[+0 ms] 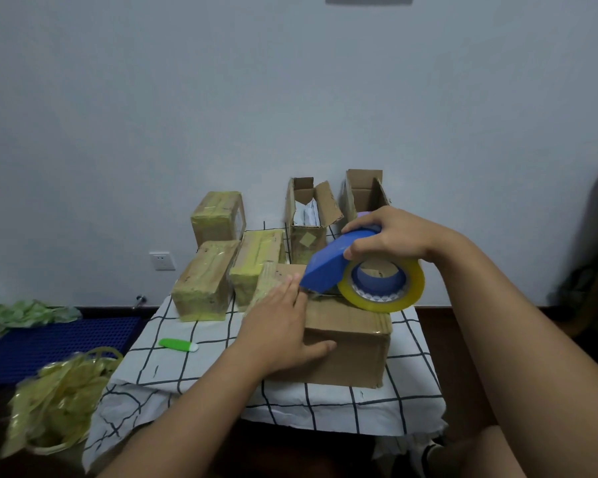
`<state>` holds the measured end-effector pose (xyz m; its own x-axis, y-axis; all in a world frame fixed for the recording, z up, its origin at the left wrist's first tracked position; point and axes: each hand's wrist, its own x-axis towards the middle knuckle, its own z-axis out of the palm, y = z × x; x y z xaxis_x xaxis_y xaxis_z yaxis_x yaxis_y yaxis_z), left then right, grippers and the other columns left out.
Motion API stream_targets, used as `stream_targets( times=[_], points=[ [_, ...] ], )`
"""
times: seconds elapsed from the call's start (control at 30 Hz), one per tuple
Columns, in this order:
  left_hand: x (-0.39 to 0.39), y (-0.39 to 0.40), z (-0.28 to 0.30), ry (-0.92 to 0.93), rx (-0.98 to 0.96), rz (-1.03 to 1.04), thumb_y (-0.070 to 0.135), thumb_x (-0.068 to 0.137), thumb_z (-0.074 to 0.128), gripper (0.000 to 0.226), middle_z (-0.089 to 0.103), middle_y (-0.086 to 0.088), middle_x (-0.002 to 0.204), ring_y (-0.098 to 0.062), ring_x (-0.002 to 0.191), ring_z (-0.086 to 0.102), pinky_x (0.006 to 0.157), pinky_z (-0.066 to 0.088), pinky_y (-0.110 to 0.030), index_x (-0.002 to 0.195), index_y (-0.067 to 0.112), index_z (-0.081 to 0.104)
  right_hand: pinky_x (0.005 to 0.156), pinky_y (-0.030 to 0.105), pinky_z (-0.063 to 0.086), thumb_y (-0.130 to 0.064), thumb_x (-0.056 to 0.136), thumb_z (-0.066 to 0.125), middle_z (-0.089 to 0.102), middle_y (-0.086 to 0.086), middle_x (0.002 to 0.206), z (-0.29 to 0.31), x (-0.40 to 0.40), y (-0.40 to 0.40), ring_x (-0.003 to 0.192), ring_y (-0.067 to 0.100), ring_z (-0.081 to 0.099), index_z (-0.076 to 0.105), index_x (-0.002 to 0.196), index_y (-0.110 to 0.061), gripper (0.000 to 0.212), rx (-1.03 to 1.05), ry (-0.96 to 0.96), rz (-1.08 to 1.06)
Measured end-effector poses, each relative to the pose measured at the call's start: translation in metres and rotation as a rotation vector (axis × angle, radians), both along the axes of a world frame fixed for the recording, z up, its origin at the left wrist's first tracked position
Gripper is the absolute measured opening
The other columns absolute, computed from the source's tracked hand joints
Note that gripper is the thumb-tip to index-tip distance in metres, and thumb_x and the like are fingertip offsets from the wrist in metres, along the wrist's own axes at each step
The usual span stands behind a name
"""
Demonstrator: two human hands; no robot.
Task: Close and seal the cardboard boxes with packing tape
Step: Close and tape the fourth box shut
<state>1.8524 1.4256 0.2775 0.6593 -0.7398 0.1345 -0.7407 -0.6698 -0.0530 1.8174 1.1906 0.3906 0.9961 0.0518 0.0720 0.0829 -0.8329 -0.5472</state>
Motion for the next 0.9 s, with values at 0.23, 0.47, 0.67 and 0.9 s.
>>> stream_targets(
  times=[0.23, 0.47, 0.67, 0.9],
  points=[
    [-0.003, -0.001, -0.003, 0.055, -0.097, 0.057, 0.087, 0.075, 0.039, 0.100, 0.031, -0.001, 0.156, -0.019, 0.144, 0.029, 0.116, 0.030, -0.036, 0.150, 0.022, 0.022, 0.084, 0.029, 0.052, -0.051, 0.084, 0.067, 0.066, -0.006, 0.106, -0.001, 0.003, -0.003, 0.095, 0.014, 0.064, 0.069, 0.118, -0.031, 0.040, -0.039, 0.015, 0.033],
    [-0.005, 0.003, -0.003, 0.079, 0.014, 0.088, 0.087, 0.079, 0.031, 0.107, 0.002, -0.001, 0.165, -0.016, 0.151, 0.004, 0.120, 0.009, -0.033, 0.157, 0.021, 0.000, 0.075, 0.020, 0.043, -0.052, 0.075, 0.071, 0.063, -0.012, 0.102, 0.004, -0.032, -0.048, 0.090, 0.010, 0.061, 0.066, 0.108, -0.040, 0.036, 0.012, 0.026, -0.016],
    [-0.006, -0.005, -0.003, 0.060, 0.041, 0.090, 0.085, 0.080, 0.031, 0.089, 0.003, -0.007, 0.165, -0.022, 0.151, 0.006, 0.120, 0.015, -0.039, 0.153, 0.046, -0.002, 0.080, 0.024, 0.045, -0.054, 0.067, 0.070, 0.062, -0.011, 0.112, -0.021, -0.048, -0.067, 0.096, 0.007, 0.060, 0.065, 0.124, -0.038, 0.059, 0.033, 0.028, -0.086],
    [-0.007, -0.009, 0.001, 0.023, 0.022, 0.068, 0.080, 0.082, 0.038, 0.084, -0.001, 0.002, 0.165, -0.019, 0.151, 0.002, 0.120, 0.011, -0.039, 0.154, 0.044, 0.013, 0.079, 0.021, 0.046, -0.054, 0.065, 0.067, 0.062, -0.012, 0.110, -0.028, -0.052, -0.066, 0.096, 0.008, 0.061, 0.064, 0.124, -0.038, 0.061, 0.077, 0.009, -0.091]
  ],
)
